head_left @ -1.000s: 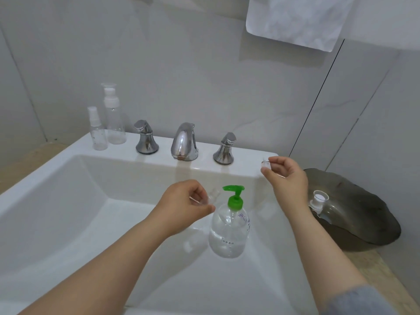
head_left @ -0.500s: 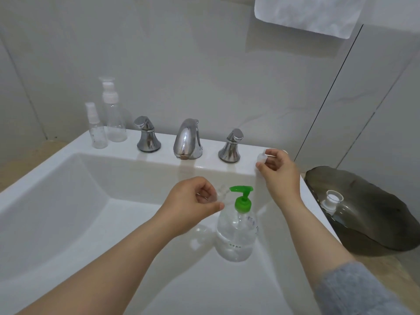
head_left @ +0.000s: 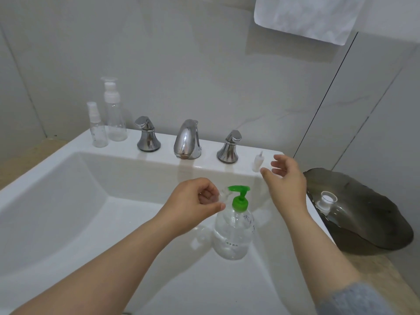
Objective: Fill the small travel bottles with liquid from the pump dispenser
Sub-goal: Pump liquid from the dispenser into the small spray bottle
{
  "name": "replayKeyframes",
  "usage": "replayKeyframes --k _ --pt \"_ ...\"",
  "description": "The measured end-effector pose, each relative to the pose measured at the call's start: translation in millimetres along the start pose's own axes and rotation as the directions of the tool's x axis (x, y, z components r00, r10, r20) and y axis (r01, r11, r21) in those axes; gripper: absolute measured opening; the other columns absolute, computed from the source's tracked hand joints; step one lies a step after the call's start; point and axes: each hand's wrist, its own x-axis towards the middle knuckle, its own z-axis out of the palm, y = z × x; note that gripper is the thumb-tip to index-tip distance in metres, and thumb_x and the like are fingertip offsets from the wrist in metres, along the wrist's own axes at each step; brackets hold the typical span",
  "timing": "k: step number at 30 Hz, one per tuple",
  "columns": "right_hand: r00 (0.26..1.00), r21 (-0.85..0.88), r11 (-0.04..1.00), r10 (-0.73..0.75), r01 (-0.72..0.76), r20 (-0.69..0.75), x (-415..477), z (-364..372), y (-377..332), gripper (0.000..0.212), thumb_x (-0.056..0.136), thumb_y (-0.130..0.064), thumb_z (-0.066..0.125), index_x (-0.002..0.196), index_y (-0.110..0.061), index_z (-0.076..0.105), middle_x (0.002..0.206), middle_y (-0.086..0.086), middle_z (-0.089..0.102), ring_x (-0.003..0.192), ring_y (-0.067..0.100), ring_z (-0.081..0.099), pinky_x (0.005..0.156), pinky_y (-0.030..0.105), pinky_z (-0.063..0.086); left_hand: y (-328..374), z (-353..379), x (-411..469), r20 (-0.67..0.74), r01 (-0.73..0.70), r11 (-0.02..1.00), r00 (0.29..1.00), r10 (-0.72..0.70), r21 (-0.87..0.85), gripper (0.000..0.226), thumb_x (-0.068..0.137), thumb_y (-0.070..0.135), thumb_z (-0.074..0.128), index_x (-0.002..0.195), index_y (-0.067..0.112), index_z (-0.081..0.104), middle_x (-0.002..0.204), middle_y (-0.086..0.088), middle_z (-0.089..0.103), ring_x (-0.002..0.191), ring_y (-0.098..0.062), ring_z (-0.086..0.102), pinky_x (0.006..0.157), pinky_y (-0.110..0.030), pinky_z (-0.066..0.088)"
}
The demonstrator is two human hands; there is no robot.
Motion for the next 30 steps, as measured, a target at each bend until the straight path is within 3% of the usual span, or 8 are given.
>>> replayKeyframes --k 2,4,6,8,15,22,30 --pt "0.998 0.021 0.999 -0.047 0.046 0.049 -19.8 -11.1 -12.3 0.019 0.087 -0.009 0.064 0.103 -0.020 0.066 0.098 -0.006 0.067 0.084 0.008 0.061 0.067 0.008 0.043 -0.4 0.2 -0.1 -0.005 -0.004 1.000 1.000 0.004 0.001 0.018 0.072 0.021 0.081 0.080 0.019 0.065 0.083 0.000 0.071 0.077 -0.014 0.067 0.076 -0.028 0.057" --pt "0.966 0.054 0.991 -0.132 0.123 0.223 -47.6 -18.8 -21.2 0.021 0.086 -0.004 0.062 0.095 -0.022 0.069 0.095 -0.009 0.067 0.079 0.001 0.061 0.064 0.007 0.046 -0.8 0.3 -0.6 -0.007 -0.009 1.000 1.000 0.009 -0.001 0.018 0.072 0.021 0.081 0.081 0.018 0.065 0.083 0.001 0.071 0.076 -0.013 0.067 0.076 -0.027 0.056" --pt "0.904 0.057 0.975 -0.220 0.214 0.367 -69.0 -22.4 -25.9 0.029 0.085 -0.003 0.063 0.098 -0.028 0.070 0.102 -0.014 0.063 0.092 -0.002 0.059 0.068 0.009 0.048 -0.9 0.4 -0.3 -0.005 -0.016 1.000 1.000 0.016 0.002 0.018 0.073 0.020 0.080 0.083 0.017 0.066 0.084 0.001 0.071 0.076 -0.012 0.067 0.076 -0.025 0.056" --pt "0.869 -0.002 0.950 -0.284 0.311 0.405 -73.8 -21.9 -22.8 0.034 0.085 -0.006 0.063 0.104 -0.033 0.068 0.107 -0.018 0.058 0.101 -0.001 0.056 0.073 0.011 0.049 -1.1 0.4 -0.7 -0.009 -0.019 1.000 1.000 0.019 -0.004 0.018 0.073 0.020 0.080 0.084 0.017 0.066 0.084 0.001 0.071 0.076 -0.012 0.067 0.076 -0.025 0.056" --pt "0.833 -0.251 0.804 -0.467 0.540 0.297 -69.3 -12.1 -10.5 0.026 0.082 -0.021 0.059 0.105 -0.022 0.070 0.105 -0.015 0.060 0.101 0.004 0.050 0.079 0.030 0.052 -0.8 2.0 -1.8 -0.020 -0.027 0.999 0.999 0.027 -0.026 0.018 0.072 0.019 0.081 0.084 0.016 0.067 0.084 -0.001 0.071 0.076 -0.013 0.067 0.076 -0.025 0.056" --pt "0.839 -0.246 0.804 -0.494 0.541 0.228 -72.8 -2.6 -11.1 0.021 0.079 -0.017 0.057 0.096 -0.023 0.068 0.094 -0.016 0.058 0.089 0.005 0.053 0.072 0.027 0.051 -1.2 1.4 -2.0 -0.024 -0.030 0.999 0.999 0.029 -0.022 0.018 0.073 0.019 0.080 0.084 0.017 0.067 0.083 0.000 0.071 0.074 -0.011 0.066 0.073 -0.019 0.054" --pt "0.898 -0.261 0.860 -0.406 0.438 0.170 -74.6 3.8 -11.8 0.010 0.077 -0.025 0.054 0.079 -0.021 0.063 0.081 -0.012 0.054 0.075 0.007 0.052 0.061 0.025 0.044 -2.6 2.1 -3.6 -0.005 -0.039 0.999 0.999 0.039 0.022 0.016 0.073 0.020 0.079 0.083 0.019 0.067 0.081 0.005 0.070 0.073 -0.006 0.064 0.075 -0.023 0.055"
